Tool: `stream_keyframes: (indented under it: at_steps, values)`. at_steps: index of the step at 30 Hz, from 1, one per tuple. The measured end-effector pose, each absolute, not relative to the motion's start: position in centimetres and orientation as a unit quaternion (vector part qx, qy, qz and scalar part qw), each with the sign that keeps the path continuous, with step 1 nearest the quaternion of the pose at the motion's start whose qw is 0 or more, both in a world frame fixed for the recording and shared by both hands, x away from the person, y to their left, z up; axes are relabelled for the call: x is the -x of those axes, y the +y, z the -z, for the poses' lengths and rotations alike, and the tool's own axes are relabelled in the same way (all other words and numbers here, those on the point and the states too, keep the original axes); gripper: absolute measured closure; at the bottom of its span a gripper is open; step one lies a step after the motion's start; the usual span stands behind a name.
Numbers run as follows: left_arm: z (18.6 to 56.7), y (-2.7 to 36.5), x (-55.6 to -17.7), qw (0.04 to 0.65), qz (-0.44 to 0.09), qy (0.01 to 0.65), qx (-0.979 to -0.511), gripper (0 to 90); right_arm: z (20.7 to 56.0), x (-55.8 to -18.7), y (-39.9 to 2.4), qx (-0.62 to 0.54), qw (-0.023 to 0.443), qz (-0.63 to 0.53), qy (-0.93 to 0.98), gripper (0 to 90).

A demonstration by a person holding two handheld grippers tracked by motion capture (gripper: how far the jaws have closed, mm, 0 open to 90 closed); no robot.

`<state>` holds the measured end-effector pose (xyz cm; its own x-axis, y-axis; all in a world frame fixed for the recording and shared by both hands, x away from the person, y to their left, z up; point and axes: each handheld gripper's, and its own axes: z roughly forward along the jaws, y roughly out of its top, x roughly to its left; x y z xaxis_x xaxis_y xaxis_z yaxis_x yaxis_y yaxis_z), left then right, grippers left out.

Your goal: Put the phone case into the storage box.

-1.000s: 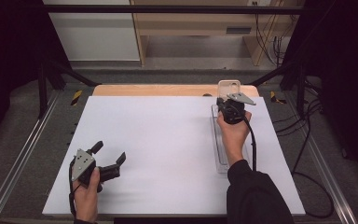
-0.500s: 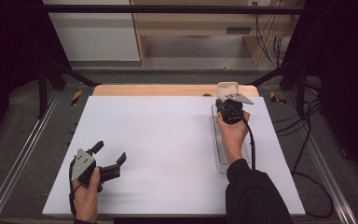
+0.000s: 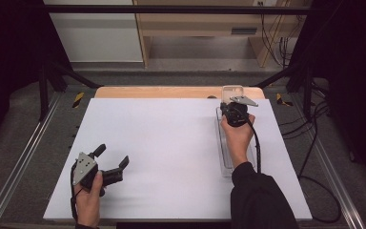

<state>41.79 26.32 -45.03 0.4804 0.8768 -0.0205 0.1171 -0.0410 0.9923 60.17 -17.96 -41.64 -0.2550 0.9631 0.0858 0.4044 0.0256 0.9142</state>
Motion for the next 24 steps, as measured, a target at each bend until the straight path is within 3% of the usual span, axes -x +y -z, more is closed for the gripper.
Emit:
stream_keyframes:
  at_steps: [24]
  values:
    - [45.06,26.12,-41.82,0.574,-0.328,0.385,-0.644,3.6,42.28,-60.6,-18.08,-0.536,0.288,-0.452,0.653,88.2]
